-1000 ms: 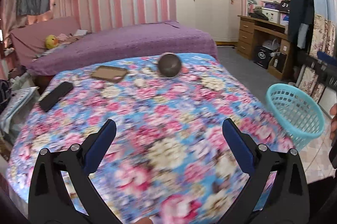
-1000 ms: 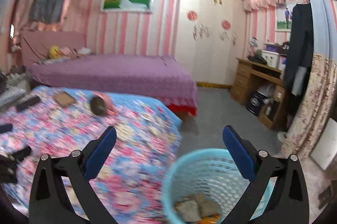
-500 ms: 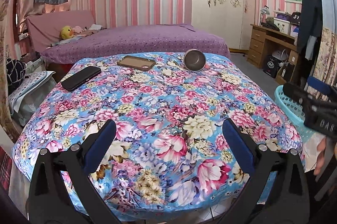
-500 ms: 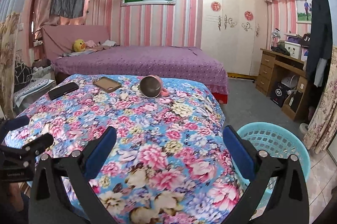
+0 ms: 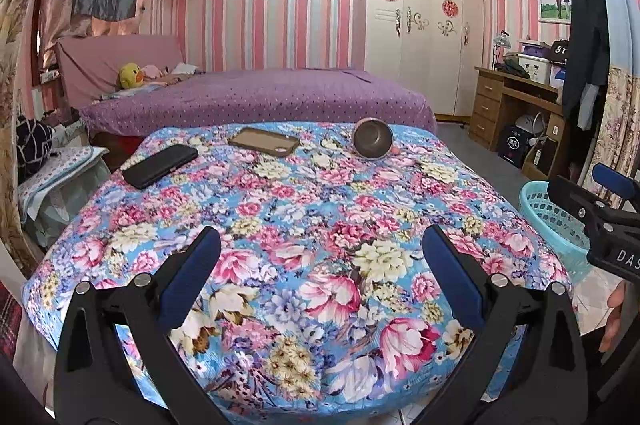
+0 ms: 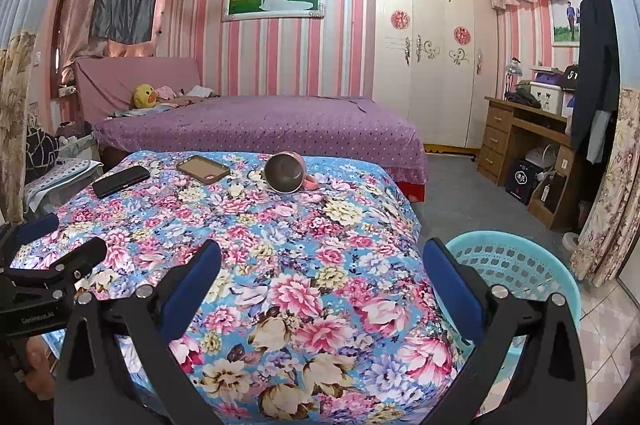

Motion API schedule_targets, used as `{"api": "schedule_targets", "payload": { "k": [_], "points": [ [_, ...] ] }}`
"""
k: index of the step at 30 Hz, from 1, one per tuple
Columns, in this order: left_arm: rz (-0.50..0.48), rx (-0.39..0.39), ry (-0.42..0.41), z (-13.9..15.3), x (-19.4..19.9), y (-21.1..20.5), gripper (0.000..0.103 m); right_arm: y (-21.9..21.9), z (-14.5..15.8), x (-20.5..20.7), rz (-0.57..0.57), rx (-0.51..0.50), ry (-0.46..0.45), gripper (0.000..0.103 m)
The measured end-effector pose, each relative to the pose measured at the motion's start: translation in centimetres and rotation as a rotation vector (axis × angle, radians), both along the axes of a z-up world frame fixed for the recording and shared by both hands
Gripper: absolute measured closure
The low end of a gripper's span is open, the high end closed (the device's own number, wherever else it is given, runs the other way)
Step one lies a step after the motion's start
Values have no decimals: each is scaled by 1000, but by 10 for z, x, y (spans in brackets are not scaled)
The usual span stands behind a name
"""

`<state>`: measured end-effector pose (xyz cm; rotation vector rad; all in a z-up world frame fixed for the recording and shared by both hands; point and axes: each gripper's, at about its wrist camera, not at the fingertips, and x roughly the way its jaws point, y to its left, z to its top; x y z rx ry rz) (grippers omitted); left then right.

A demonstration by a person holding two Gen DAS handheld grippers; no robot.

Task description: Collect trash

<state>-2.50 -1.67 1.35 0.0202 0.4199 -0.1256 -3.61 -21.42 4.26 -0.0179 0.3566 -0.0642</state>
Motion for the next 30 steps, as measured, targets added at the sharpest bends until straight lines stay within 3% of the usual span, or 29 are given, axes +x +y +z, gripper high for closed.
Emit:
{"api": "schedule_targets", "payload": {
  "k": [30],
  "points": [
    [25, -10, -29, 4, -1, 12, 5, 12, -2, 5, 7, -25, -14, 4]
  ]
}}
